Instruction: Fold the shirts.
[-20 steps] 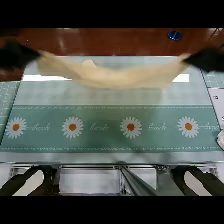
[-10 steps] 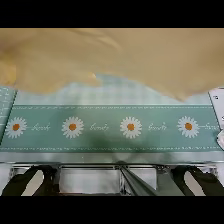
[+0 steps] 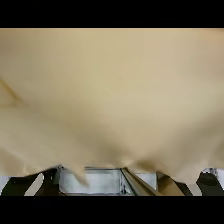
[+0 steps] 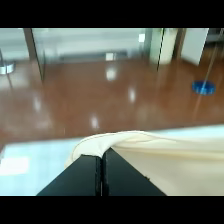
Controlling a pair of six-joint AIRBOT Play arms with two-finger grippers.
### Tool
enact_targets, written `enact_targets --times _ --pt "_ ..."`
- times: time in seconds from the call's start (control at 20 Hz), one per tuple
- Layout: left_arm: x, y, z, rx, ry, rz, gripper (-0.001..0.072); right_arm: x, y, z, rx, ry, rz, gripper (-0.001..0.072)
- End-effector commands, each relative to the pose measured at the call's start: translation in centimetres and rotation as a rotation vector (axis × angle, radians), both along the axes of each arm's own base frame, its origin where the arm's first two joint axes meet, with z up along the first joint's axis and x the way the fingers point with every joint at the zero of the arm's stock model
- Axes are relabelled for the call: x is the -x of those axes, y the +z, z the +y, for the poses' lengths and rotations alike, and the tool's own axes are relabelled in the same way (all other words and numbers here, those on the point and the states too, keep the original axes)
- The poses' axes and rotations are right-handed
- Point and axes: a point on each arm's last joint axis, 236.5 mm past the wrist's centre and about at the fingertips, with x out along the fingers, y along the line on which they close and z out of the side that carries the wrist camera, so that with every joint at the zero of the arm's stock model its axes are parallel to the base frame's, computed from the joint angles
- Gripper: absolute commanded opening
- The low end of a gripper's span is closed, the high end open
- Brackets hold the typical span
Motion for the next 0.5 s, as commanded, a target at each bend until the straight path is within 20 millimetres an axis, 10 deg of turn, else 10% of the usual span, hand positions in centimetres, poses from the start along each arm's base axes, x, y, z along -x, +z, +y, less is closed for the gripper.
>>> enact_targets --times 0.0,0.45 --pt "-4.4 -8.7 0.2 -0.028 0.012 0.272 0.0016 -3.3 -6.8 1.6 -0.057 0.093 0.216 0.0027" --pt "-22.9 -31.6 -0.8 -0.009 0.043 0.714 0.0016 -22.1 -29.9 0.7 -0.259 0.143 0.612 0.0027"
